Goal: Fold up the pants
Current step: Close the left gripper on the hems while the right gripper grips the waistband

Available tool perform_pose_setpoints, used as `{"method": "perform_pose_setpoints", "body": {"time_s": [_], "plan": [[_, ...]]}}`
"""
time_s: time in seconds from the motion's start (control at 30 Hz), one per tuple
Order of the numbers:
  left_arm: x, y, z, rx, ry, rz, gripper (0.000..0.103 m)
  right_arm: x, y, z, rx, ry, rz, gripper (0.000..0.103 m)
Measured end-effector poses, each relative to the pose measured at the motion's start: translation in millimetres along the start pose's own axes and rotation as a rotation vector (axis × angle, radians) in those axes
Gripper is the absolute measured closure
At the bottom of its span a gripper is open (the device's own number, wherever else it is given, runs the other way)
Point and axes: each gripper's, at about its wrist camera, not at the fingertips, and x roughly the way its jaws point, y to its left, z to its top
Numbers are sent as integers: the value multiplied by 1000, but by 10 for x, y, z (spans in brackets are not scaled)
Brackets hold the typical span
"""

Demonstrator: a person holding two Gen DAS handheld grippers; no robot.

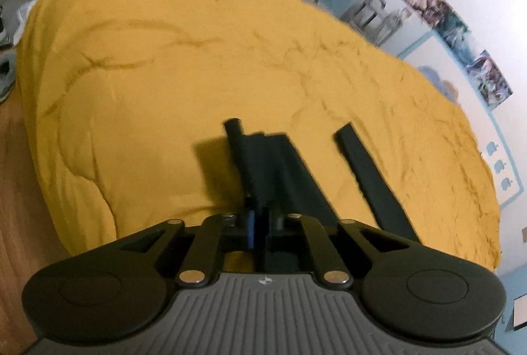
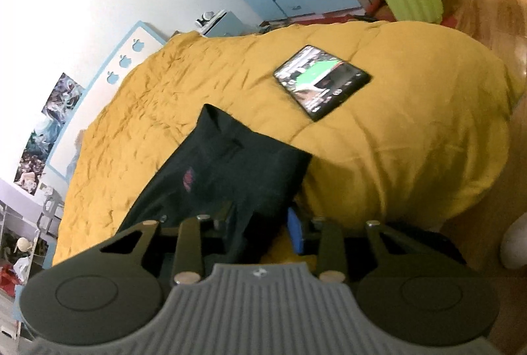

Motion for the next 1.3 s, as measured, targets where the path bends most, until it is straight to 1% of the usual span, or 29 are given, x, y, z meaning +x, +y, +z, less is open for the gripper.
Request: {"method": "perform_pose_setpoints", "body": {"time_s": [0.07,0.1,0.13,0.17,0.2,0.27,0.37,0.47,0.53,0.67,0.77,0.83,1.0,1.07,1.13,1.2,1.3], "plan": [[50,41,-6,-23,12,-3,96,68,-21,8,30,26,12,73],[36,55,-20,-26,13,-1,98,71,-32,12,43,31,20,82],[11,48,-17,-19,7,-3,102,64,-33,19,43,33,28,97],[-21,28,-16,-10,2,-5,102,49,-30,34,41,35,40,102],[-59,-1,-2,1,-5,-4,103,28,-24,59,41,34,55,103],[-135,-58,56,5,-7,-16,103,-23,-1,131,48,27,95,103],[-187,-160,213,-39,17,-70,103,-65,106,286,71,17,168,103],[-187,-294,368,-71,37,-98,103,-38,274,436,72,12,212,103],[-135,-417,441,-75,47,-94,103,32,395,512,73,16,222,103],[40,-638,545,-75,73,-87,103,246,614,666,111,66,248,103],[202,-801,574,-72,97,-76,103,406,801,786,90,97,245,103],[324,-899,610,-98,107,-69,103,536,928,891,80,110,239,103],[679,-1236,755,-109,143,-45,103,970,1166,1204,105,153,234,103],[869,-1349,843,-136,166,-36,103,1216,1222,1337,131,182,224,103],[1089,-1454,923,-160,178,-14,103,1518,1280,1477,162,209,202,103],[1324,-1559,986,-176,174,27,103,1833,1314,1599,200,238,187,103],[1661,-1666,1024,-203,175,72,103,2256,1432,1746,219,226,172,103]]}}
